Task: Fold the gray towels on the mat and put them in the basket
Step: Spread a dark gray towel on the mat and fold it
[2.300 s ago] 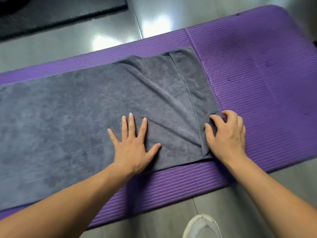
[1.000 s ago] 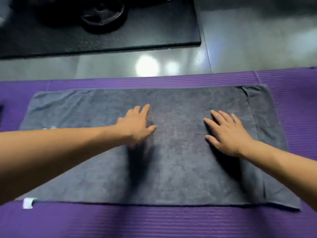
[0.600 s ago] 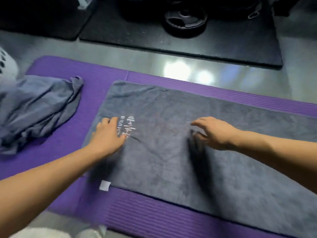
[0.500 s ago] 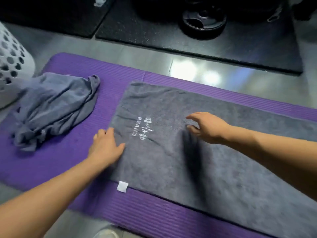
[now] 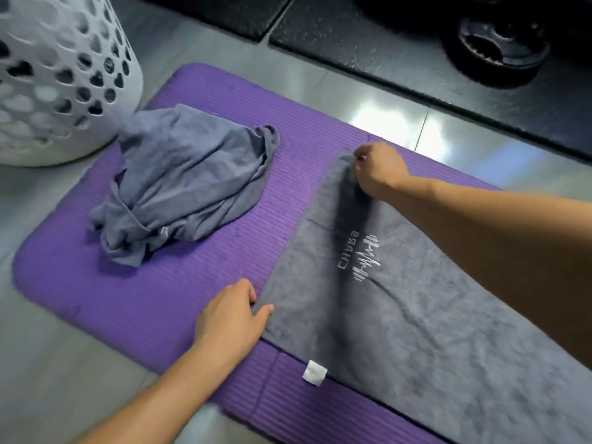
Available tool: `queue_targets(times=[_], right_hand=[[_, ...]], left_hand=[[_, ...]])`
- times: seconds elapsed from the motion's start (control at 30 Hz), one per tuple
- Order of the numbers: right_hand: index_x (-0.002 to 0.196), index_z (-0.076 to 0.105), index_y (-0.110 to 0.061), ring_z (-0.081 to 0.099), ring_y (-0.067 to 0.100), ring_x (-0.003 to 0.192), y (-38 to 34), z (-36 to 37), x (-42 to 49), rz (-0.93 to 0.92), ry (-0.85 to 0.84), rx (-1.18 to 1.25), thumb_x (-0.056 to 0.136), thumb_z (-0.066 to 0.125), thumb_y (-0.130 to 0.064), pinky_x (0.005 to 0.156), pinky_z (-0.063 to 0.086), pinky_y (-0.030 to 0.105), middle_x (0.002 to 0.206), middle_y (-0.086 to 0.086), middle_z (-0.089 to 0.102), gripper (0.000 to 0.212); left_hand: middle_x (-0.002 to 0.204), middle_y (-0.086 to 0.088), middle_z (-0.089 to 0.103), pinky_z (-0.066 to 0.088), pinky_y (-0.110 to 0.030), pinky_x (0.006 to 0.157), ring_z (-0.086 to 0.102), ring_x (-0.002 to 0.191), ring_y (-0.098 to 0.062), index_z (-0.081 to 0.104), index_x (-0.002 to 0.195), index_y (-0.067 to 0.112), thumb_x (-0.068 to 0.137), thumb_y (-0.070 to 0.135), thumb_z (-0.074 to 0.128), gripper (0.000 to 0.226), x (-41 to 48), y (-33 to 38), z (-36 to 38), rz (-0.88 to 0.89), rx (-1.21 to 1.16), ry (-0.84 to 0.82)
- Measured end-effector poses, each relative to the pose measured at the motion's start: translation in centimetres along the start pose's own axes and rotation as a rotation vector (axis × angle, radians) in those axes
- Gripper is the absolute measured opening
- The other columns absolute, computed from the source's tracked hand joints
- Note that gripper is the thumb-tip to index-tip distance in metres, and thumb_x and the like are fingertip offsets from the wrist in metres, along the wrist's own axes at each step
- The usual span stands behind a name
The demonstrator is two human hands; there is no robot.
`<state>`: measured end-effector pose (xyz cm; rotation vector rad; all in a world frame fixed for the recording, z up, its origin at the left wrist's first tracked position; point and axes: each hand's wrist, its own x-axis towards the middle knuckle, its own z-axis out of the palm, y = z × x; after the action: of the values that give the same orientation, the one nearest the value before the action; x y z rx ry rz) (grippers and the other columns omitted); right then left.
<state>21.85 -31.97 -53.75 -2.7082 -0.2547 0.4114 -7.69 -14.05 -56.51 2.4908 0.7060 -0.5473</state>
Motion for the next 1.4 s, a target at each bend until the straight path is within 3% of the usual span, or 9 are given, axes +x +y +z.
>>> queue_targets(times=[0.2,0.37,0.53,0.7,0.9,1.1,1.23,1.3,1.4], right_hand=[[0.128,0.064,-0.014,0.061,0.031,0.116,-1.1,1.9,3.0,0.074,0.047,0.093,0.095,0.066,-0.023,0.094,0.046,0.031,0.125,0.012,0.066,0.035],[0.111,0.066,-0.015,0.059,0.032,0.110,-1.2,2.1,3.9,0.002,-0.021,-0.068,0.095,0.062,-0.021,0.080,0.040,0.028,0.120,0.012,0.065,0.018],[0.099,0.064,-0.017,0.060,0.033,0.104,-0.4,-1.2,3.2,-0.140,0.048,-0.083,0.092,0.059,-0.019,0.077,0.040,0.028,0.108,0.010,0.065,0.009],[0.102,0.070,-0.015,0.062,0.032,0.098,3.4,-7.8,-0.4,-0.257,0.069,-0.112,0.091,0.052,-0.014,0.076,0.042,0.029,0.097,0.008,0.069,0.021],[0.084,0.068,-0.017,0.071,0.015,0.076,13.4,-17.2,-7.9,-0.075,0.208,0.112,0.080,0.049,-0.017,0.077,0.058,0.035,0.075,-0.002,0.074,0.020],[0.081,0.064,-0.014,0.072,0.011,0.061,28.1,-24.2,-16.7,0.127,0.383,0.253,0.086,0.051,-0.042,0.074,0.059,0.033,0.073,0.000,0.074,0.032],[0.079,0.065,-0.018,0.071,0.026,0.071,38.9,-27.0,-22.0,0.266,0.426,0.327,0.079,0.053,-0.015,0.070,0.062,0.040,0.072,0.000,0.068,0.012],[0.077,0.062,-0.020,0.066,0.032,0.069,44.3,-27.5,-24.1,0.320,0.393,0.493,0.082,0.045,0.001,0.061,0.063,0.044,0.078,0.008,0.062,0.027],[0.075,0.064,-0.020,0.062,0.031,0.073,52.0,-27.4,-26.9,0.383,0.379,0.649,0.085,0.036,0.009,0.049,0.057,0.033,0.089,0.012,0.061,0.042]], left_hand=[[0.072,0.008,0.063,0.052,-0.040,0.073,0.063,0.079,-0.020,0.049,0.082,0.026,0.083,0.051,0.073,0.035,0.1,-1.2,0.6,0.021,-0.109,-0.030],[0.062,0.012,0.060,0.053,-0.038,0.068,0.056,0.061,-0.007,0.058,0.075,0.025,0.082,0.040,0.076,0.025,-0.1,-1.0,0.4,0.082,-0.270,-0.016],[0.075,0.010,0.063,0.051,-0.035,0.073,0.059,0.071,-0.008,0.061,0.079,0.027,0.086,0.033,0.076,0.017,-1.4,3.0,-0.6,0.323,-0.388,-0.041],[0.081,0.013,0.068,0.048,-0.019,0.075,0.064,0.081,-0.007,0.072,0.081,0.026,0.084,0.033,0.078,0.010,-3.9,10.1,-1.1,0.571,-0.434,-0.060],[0.084,0.012,0.072,0.051,-0.020,0.077,0.066,0.081,-0.001,0.077,0.084,0.023,0.083,0.035,0.078,0.011,-9.0,20.9,0.4,0.821,-0.409,-0.251],[0.081,0.011,0.076,0.056,-0.023,0.079,0.068,0.075,0.001,0.077,0.083,0.021,0.087,0.029,0.079,0.009,-16.7,34.5,5.5,0.800,-0.319,-0.581],[0.075,0.007,0.074,0.055,-0.025,0.074,0.062,0.066,-0.001,0.076,0.080,0.019,0.087,0.028,0.079,0.012,-20.7,43.9,13.1,0.732,-0.348,-0.629],[0.069,0.008,0.070,0.049,-0.023,0.066,0.057,0.060,-0.001,0.075,0.079,0.018,0.088,0.027,0.078,0.013,-22.9,47.7,18.0,0.684,-0.378,-0.643],[0.066,0.009,0.067,0.047,-0.018,0.063,0.056,0.058,-0.001,0.074,0.079,0.018,0.090,0.023,0.076,0.012,-27.4,51.6,25.3,0.626,-0.455,-0.677]])
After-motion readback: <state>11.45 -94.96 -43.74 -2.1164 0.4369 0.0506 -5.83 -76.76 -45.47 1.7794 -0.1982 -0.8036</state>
